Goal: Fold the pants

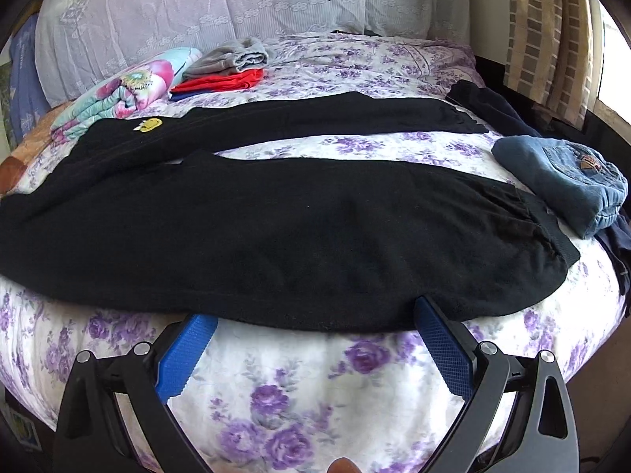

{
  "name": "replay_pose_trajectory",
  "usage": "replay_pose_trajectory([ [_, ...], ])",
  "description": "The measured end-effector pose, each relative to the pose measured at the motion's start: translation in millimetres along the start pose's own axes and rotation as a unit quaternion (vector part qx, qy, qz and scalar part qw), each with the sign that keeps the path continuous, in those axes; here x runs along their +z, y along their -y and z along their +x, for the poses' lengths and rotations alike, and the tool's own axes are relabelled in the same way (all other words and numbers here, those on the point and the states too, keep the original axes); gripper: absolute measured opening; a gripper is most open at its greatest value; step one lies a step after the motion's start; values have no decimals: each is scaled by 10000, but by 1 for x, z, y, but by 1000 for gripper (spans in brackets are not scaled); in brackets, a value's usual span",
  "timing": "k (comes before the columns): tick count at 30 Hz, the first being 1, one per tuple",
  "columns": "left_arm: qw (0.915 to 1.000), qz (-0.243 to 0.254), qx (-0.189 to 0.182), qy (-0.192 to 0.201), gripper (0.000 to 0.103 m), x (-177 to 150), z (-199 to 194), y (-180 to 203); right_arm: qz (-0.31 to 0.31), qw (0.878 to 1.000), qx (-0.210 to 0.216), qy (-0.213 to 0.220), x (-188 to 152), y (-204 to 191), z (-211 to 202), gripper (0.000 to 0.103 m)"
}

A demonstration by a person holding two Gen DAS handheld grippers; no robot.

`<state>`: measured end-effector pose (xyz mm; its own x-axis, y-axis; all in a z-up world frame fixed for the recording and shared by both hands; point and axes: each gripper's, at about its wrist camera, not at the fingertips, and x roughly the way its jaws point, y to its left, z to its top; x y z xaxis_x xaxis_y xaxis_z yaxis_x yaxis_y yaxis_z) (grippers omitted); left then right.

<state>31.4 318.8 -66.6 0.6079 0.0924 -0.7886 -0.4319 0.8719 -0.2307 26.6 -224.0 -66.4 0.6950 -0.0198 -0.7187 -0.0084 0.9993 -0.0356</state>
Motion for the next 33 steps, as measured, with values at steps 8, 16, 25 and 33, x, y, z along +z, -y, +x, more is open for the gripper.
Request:
replay_pose_trajectory([
  [8,9848,-29,1087,1355,96,24,-77,-23,399,9968,674,145,19,24,-14,100],
  [16,9863,1478,-498,546,96,121,-33,40,579,9896,1289,252,81,34,-22,100],
  [25,9607,2135,-1153,-1350,70,190,148,119,300,9927,1165,54,95,-5,-12,100],
  [33,9708,1902,-1309,-654,23,213,146,112,446,9969,642,16,121,12,11,100],
])
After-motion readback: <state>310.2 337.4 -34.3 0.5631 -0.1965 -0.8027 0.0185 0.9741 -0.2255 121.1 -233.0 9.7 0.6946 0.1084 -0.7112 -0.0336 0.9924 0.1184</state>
